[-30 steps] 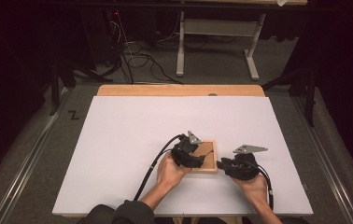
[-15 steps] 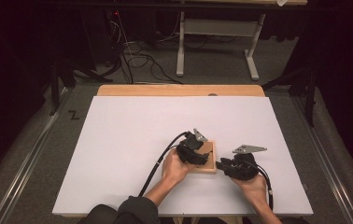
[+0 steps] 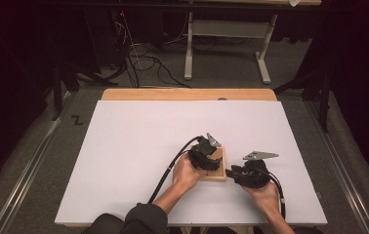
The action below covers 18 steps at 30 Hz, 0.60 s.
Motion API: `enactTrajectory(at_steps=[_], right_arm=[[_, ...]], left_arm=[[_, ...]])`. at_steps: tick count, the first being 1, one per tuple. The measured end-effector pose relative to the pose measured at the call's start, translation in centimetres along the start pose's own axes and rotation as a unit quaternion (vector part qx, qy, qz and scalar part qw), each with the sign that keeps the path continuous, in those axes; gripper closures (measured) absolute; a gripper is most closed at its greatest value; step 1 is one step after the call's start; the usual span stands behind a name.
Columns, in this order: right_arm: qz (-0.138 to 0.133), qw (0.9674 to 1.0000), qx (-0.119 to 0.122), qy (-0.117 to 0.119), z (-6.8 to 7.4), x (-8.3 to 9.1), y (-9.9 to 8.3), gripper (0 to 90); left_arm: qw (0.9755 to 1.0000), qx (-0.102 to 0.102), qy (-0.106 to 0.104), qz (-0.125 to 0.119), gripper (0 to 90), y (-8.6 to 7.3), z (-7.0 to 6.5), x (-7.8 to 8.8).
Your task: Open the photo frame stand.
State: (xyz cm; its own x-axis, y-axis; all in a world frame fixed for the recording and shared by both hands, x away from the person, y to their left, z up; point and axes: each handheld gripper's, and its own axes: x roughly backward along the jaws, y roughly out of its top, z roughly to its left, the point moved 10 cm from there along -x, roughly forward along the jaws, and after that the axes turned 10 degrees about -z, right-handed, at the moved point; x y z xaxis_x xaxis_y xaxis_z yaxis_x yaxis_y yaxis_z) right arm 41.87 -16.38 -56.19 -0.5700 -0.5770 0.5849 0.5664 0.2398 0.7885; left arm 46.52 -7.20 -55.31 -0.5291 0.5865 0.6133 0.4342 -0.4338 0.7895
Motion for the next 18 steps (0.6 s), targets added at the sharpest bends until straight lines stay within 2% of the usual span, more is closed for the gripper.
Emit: enactTrajectory(at_steps=[18], right_arm=[[0.0,1.0,0.003,-0.002,-0.03,-0.01,-0.03,64.7]], left_arm=[[1.0,-0.002,0.006,0.003,47.3,0.59,0.08,-0.72]])
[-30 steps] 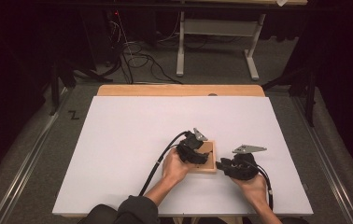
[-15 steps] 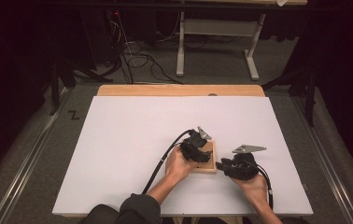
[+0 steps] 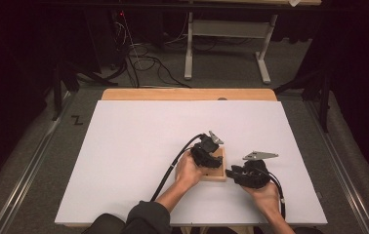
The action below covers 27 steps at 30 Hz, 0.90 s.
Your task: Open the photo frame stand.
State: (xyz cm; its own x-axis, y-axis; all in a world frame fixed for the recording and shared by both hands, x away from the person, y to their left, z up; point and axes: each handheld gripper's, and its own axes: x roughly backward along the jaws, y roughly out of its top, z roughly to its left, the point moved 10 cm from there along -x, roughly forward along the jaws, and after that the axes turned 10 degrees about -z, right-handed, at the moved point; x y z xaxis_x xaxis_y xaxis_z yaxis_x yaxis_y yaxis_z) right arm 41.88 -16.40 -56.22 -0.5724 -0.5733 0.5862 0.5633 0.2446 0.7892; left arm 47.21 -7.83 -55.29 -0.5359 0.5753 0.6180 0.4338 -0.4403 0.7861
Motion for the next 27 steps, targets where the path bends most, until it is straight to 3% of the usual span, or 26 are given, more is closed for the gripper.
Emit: enactTrajectory(at_steps=[27], right_arm=[[0.001,1.0,-0.004,0.001,-0.1,0.04,0.01,62.3]], left_arm=[[0.9999,0.0,0.005,-0.01,50.4,0.2,0.12,0.09]])
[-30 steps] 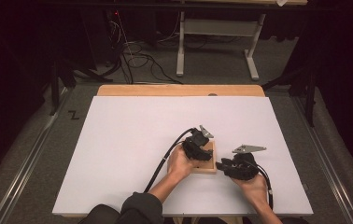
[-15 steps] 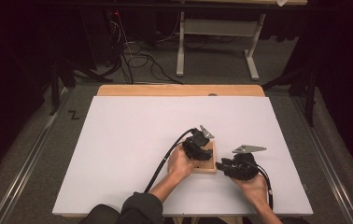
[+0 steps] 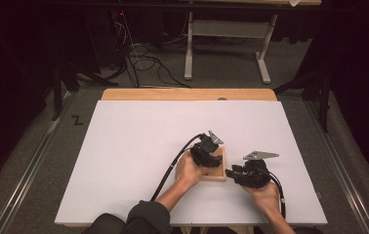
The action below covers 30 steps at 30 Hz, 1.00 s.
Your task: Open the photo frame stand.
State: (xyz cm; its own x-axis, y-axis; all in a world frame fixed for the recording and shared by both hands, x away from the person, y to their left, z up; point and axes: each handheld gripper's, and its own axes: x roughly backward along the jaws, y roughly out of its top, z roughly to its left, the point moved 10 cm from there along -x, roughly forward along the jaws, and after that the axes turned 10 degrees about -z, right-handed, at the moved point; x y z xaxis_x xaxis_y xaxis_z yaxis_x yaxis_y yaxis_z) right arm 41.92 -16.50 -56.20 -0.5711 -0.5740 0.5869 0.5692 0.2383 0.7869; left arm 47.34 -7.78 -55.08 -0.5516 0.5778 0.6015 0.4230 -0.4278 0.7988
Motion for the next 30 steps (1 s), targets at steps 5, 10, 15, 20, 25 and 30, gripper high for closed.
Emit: enactTrajectory(at_steps=[5,10,15,20,25,30], right_arm=[[-0.003,1.0,0.002,0.001,0.0,0.0,0.0,62.1],[-0.001,1.0,0.001,0.0,0.0,0.0,0.0,61.9],[-0.001,1.0,0.002,0.0,0.0,0.0,0.0,61.8],[-0.005,1.0,0.005,-0.001,0.0,0.0,0.1,61.7],[-0.01,0.9999,0.002,-0.005,-0.1,0.2,0.2,61.7],[-0.038,0.9992,0.001,-0.011,-0.1,0.6,0.9,61.4]], left_arm=[[1.0,0.001,0.0,-0.001,50.4,0.1,0.0,0.1],[1.0,0.0,-0.002,-0.003,50.4,0.1,0.0,0.2],[1.0,0.001,-0.003,-0.005,50.4,0.2,0.0,0.5],[0.9999,0.003,-0.004,-0.009,50.4,0.3,0.0,0.6],[0.9999,0.004,-0.004,-0.015,50.4,0.4,0.1,0.9],[0.9998,0.004,-0.007,-0.019,50.4,0.6,0.1,1.2]])
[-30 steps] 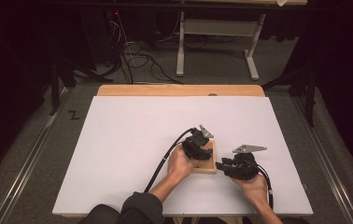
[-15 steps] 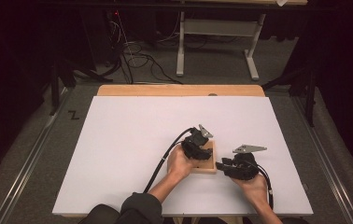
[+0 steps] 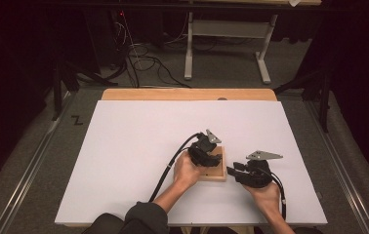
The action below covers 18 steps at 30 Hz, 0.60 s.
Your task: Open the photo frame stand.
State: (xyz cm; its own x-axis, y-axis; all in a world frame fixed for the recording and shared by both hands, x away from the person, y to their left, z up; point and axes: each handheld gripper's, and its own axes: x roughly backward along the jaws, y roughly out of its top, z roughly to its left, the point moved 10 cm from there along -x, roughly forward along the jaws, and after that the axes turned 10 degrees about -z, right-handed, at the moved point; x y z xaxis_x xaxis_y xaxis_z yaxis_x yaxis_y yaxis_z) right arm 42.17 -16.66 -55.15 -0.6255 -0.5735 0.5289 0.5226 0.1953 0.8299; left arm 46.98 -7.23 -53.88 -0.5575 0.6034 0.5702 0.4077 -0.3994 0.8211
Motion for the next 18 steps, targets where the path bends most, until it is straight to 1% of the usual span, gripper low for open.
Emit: enactTrajectory(at_steps=[3,6,10,12,15,16,18], right_arm=[[-0.004,1.0,0.0,0.003,0.4,-0.1,0.2,61.0],[-0.004,0.9999,0.01,0.008,0.9,-0.3,0.2,59.8],[0.005,0.9998,0.015,0.008,1.4,-0.6,0.0,59.4],[0.008,0.9996,0.025,0.007,1.5,-0.8,-0.1,59.3],[0.018,0.9995,0.026,0.01,1.7,-1.1,-0.5,59.5],[0.015,0.9994,0.03,0.01,1.7,-1.2,-0.4,59.7],[0.018,0.9994,0.028,0.011,1.7,-1.2,-0.5,59.7]], left_arm=[[1.0,0.001,0.0,-0.003,50.4,0.1,0.0,0.2],[1.0,0.0,-0.001,-0.005,50.4,0.2,0.0,0.5],[0.9999,0.002,-0.002,-0.011,50.5,0.4,0.0,0.8],[0.9999,-0.001,-0.002,-0.011,50.5,0.4,0.1,1.0],[0.9999,-0.003,-0.003,-0.015,50.5,0.5,0.1,1.3],[0.9999,-0.003,-0.002,-0.016,50.5,0.5,0.1,1.4],[0.9998,-0.004,-0.004,-0.018,50.6,0.5,0.1,1.6]])
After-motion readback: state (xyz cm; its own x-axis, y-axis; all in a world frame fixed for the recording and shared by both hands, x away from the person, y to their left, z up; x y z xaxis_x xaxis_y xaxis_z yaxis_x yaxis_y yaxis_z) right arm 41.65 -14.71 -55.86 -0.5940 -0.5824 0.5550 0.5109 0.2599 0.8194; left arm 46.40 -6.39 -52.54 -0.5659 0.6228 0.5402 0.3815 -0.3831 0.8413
